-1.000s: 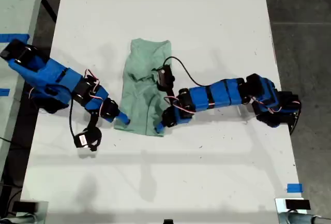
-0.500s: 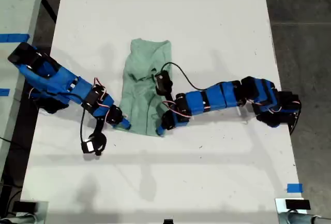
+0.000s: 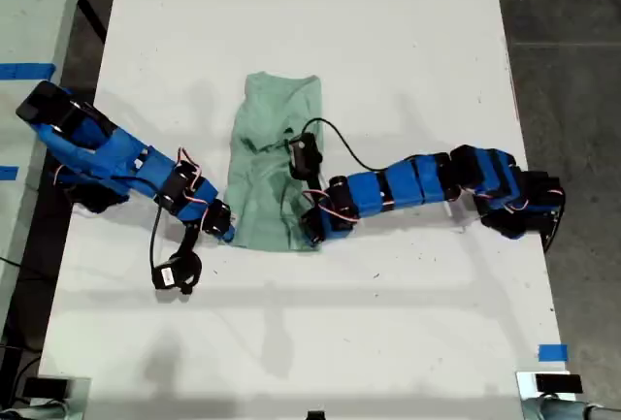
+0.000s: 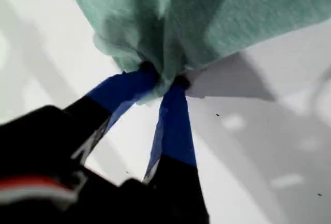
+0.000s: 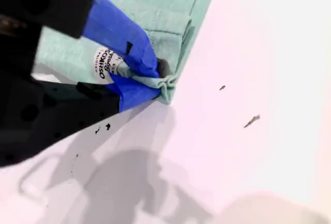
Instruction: Fold tshirt
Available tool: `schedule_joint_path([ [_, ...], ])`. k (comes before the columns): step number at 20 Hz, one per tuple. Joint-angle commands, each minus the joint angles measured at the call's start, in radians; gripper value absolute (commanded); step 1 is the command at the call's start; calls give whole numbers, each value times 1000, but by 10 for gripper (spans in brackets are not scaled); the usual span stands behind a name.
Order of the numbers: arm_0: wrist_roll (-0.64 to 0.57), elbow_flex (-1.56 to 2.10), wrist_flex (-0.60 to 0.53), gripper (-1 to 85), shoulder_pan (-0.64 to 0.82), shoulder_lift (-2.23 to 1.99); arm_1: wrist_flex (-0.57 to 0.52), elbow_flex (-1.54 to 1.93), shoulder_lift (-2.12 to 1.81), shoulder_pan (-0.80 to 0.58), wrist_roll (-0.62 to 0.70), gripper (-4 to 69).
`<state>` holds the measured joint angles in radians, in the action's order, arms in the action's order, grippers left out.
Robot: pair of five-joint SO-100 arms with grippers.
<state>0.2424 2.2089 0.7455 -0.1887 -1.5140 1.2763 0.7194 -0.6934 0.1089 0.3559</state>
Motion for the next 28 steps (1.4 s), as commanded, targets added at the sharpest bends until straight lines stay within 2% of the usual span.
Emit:
schedule_joint_path([
  [1, -21, -60, 20, 1, -12, 17, 3, -55, -9, 17, -6, 1],
  [3, -41, -193, 112, 1, -17, 72, 31, -55, -17, 31, -6, 1],
  [8, -54, -627, 328, 1, -101, 173, 236, -55, -184, 137, -38, 1],
  [10, -40, -764, 399, 1, -137, 173, 276, -54, -264, 175, -61, 1],
  [13, -29, -861, 419, 1, -160, 173, 298, -49, -347, 187, -66, 1],
  [18, -28, -861, 391, 1, -149, 178, 262, -34, -334, 147, -21, 1],
  [21, -35, -844, 476, 1, -97, 87, 230, -34, -339, 71, 57, 1],
  [24, -89, -799, 583, 1, 23, -40, 204, -35, -354, -40, 152, 1],
  [26, -152, -726, 607, 1, 130, -118, 190, -38, -362, -112, 209, 1],
  [28, -236, -606, 577, 1, 252, -212, 187, -40, -368, -181, 255, 1],
])
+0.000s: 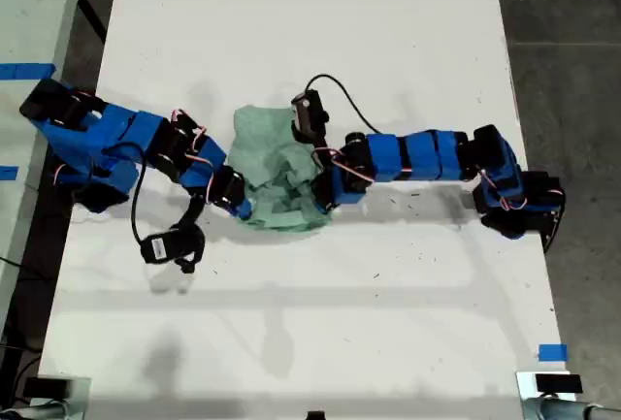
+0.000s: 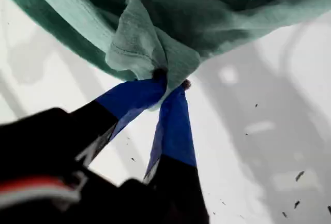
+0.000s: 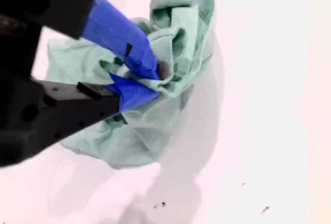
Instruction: Fold tshirt
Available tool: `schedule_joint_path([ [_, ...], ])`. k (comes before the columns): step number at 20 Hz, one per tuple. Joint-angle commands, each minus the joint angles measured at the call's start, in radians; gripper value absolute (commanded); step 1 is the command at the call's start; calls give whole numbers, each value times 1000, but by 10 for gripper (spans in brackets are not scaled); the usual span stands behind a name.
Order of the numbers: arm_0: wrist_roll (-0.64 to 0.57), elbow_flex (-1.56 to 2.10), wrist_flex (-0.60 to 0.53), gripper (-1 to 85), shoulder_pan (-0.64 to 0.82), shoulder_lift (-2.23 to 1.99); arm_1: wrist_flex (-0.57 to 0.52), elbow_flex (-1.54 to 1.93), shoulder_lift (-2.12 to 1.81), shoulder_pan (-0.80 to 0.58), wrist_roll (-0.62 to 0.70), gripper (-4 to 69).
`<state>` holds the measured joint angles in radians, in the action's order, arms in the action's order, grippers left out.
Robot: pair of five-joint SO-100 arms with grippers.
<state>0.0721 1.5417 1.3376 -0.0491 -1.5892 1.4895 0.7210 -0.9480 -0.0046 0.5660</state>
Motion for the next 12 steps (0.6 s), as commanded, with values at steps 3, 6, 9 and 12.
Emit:
schedule_joint_path([
  [3, -184, 224, -51, 1, 296, -270, -41, -44, -118, -163, 107, 1],
  [6, -279, 325, -57, 1, 440, -357, -104, -44, -106, -252, 152, 1],
  [9, -336, 383, -77, 1, 520, -376, -152, -44, -78, -299, 163, 1],
  [12, -341, 399, -107, 1, 525, -374, -164, -44, -63, -304, 160, 1],
])
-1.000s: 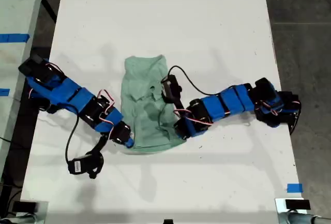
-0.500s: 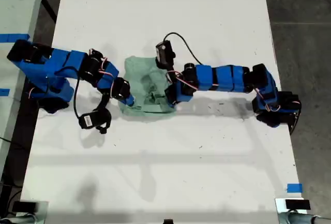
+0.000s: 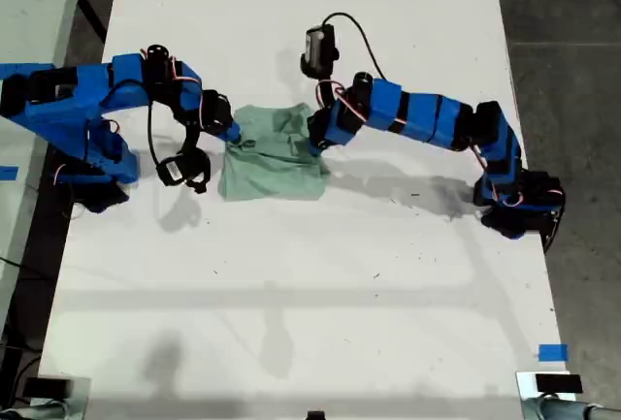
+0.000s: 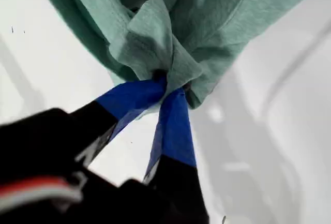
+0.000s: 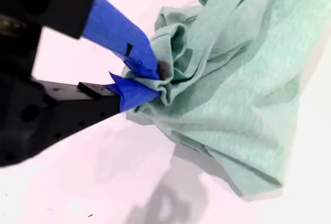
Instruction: Fold tshirt
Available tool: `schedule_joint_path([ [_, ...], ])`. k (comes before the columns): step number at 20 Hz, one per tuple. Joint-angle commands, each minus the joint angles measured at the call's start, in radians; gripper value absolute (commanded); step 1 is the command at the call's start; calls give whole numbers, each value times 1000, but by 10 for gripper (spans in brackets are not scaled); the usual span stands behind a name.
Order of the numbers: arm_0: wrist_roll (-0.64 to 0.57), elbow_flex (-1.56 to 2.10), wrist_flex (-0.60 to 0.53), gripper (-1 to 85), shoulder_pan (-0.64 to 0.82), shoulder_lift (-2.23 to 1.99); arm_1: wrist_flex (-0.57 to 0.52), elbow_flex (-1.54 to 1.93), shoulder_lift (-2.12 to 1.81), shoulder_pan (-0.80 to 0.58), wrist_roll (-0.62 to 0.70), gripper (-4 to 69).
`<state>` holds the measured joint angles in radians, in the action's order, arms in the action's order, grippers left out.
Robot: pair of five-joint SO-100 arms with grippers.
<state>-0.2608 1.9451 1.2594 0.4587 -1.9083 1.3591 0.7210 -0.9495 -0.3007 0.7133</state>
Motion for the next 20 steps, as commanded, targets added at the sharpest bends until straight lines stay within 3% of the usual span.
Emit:
schedule_joint_path([
  [1, -11, -3, -34, 1, 25, -54, -41, -44, -60, -14, 12, 1],
  [3, -41, -8, -35, 13, 77, -63, -51, -49, -61, -41, 20, 1],
  [4, -71, -6, -34, 162, 127, -97, -51, -49, -75, -74, 9, 22],
  [5, -94, -5, -25, 294, 201, -141, -49, -49, -100, -117, -3, 164],
  [7, -172, -18, 25, 322, 411, -272, 9, -48, -183, -249, -35, 352],
  [8, -213, -25, 54, 322, 528, -350, 25, -43, -239, -310, 48, 442],
  [11, -325, -64, 156, 320, 779, -528, 130, 3, -434, -456, 104, 438],
  [14, -342, -12, 195, 311, 822, -657, 199, 155, -629, -518, 137, 387],
  [17, -302, 124, 190, 300, 785, -825, 161, 479, -894, -512, 127, 343],
  [20, -146, 227, 106, 247, 529, -986, 107, 856, -1195, -436, 81, 302],
])
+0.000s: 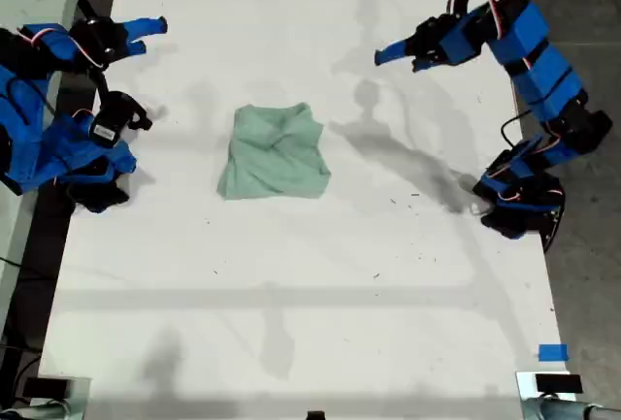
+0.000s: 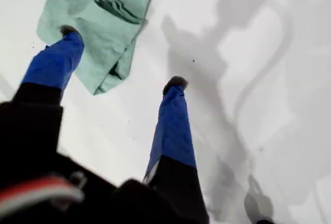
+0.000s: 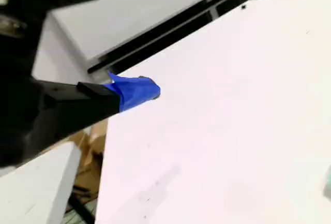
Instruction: Fold tshirt
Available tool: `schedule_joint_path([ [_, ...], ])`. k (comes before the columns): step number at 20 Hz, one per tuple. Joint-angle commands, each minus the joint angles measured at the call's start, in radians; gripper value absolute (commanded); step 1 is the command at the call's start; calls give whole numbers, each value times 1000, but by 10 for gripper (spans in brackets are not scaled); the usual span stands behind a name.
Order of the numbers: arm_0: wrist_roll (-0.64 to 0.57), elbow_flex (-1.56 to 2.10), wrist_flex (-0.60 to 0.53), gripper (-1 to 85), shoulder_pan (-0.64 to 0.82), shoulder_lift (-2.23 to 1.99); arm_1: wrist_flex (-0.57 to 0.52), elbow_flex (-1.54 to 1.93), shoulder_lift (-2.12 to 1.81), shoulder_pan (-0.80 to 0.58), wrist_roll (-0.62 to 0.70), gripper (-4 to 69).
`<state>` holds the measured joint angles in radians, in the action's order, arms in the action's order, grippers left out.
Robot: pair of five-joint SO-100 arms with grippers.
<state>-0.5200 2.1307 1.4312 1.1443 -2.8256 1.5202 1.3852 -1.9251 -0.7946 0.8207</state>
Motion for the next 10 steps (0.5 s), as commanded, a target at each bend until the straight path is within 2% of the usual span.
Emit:
schedule_joint_path([
  [1, 184, 124, -140, 202, -281, -129, -100, 339, -336, 110, -32, 240],
  [3, 356, 345, -278, 43, -517, -204, -158, 611, -548, 225, -140, 22],
  [4, 439, 449, -330, 2, -606, -221, -184, 732, -635, 290, -192, -4],
  [6, 563, 641, -485, 1, -769, -244, -262, 960, -767, 413, -296, -4],
  [8, 632, 784, -634, 1, -879, -229, -357, 1192, -894, 505, -400, -4],
  [10, 690, 853, -650, 1, -922, -225, -445, 1440, -1066, 581, -511, -4],
])
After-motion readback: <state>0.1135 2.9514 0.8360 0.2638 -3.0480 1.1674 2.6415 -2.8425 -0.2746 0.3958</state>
